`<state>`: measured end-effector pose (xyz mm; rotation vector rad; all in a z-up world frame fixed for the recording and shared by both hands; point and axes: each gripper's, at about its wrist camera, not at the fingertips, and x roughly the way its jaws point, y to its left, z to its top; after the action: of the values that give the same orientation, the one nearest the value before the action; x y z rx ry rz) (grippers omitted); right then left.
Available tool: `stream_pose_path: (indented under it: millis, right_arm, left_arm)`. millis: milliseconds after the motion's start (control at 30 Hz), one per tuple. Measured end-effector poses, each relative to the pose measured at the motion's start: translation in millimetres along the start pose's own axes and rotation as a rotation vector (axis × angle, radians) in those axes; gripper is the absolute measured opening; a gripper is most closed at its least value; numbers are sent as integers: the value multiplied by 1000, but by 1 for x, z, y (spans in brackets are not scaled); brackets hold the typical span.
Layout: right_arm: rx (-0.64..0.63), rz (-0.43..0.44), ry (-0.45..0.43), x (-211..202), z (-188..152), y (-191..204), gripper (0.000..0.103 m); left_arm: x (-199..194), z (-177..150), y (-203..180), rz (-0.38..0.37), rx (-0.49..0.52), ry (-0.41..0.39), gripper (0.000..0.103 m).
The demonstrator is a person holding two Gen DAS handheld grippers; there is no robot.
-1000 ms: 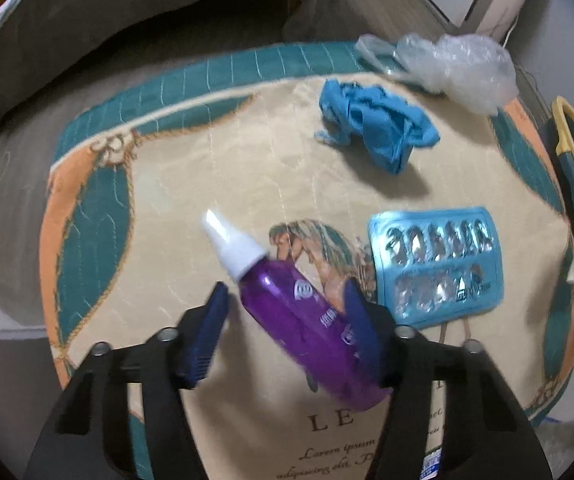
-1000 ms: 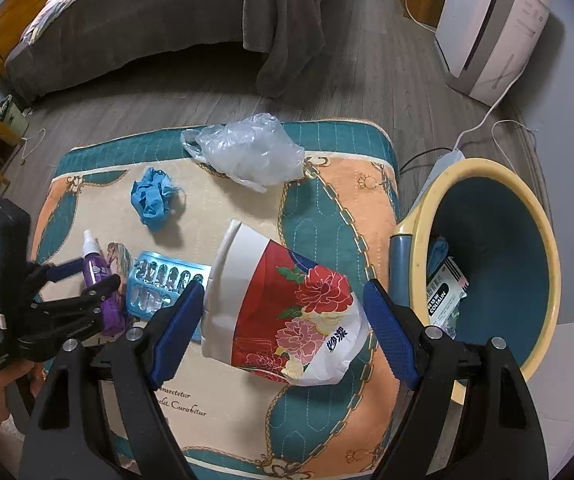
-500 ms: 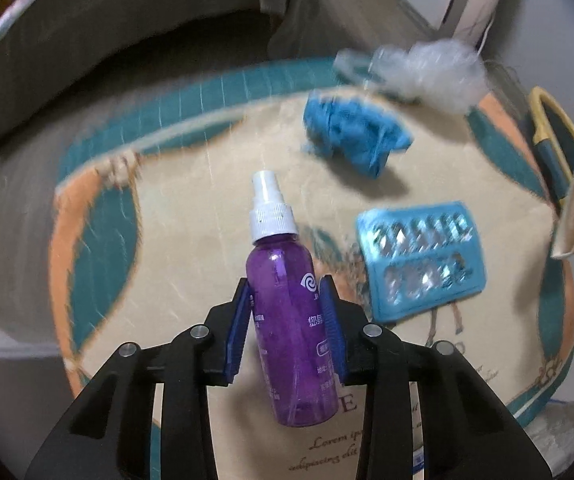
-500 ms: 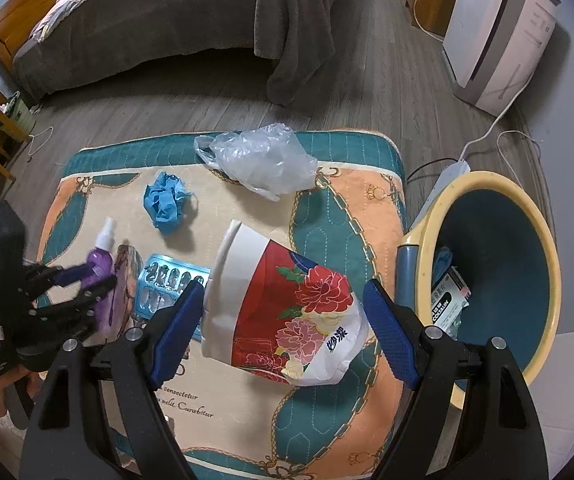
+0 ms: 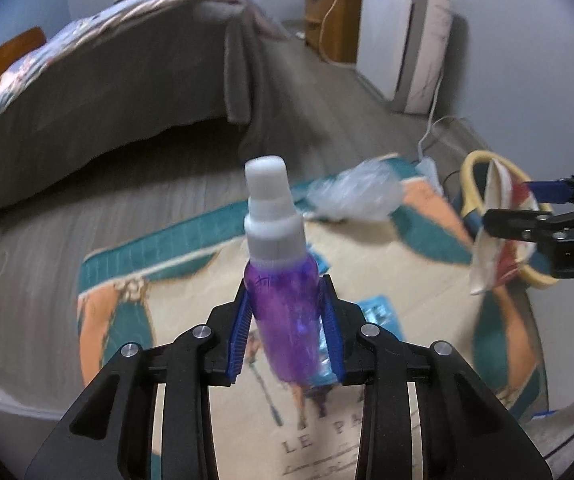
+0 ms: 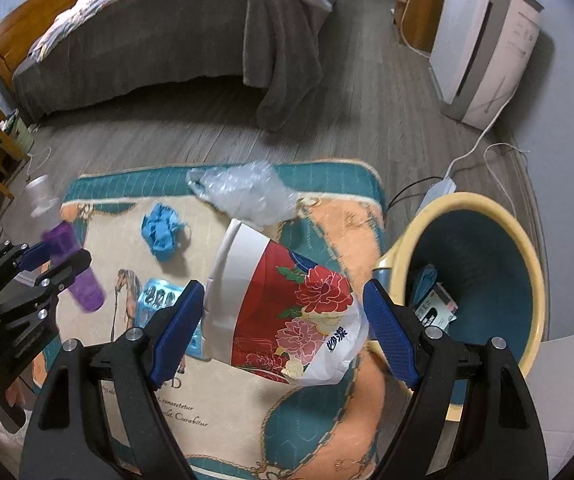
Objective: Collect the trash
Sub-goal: 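Carry the cup in the right tool while the left carries the bottle over the bin, then open the right tool releasing the cup while the left releases the bottle into the bin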
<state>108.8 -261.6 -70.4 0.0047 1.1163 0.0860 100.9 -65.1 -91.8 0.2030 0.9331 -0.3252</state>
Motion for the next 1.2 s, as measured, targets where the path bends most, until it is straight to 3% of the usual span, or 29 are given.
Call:
stream_pose_path:
  millis: [667,967,1200]
  right_arm:
    - [188,-27,-60,-32,-15,-102,80]
    - [248,-181,-68,-33,-25,-159,80]
    - [334,-212,-40,-23,-34,-196,80]
  left_arm:
    - [-21,29,-88,-92,151,-99,34]
    - [-16,20,-133,-155,261,-100,34]
    - [-7,15,-155,-198,299,-51,34]
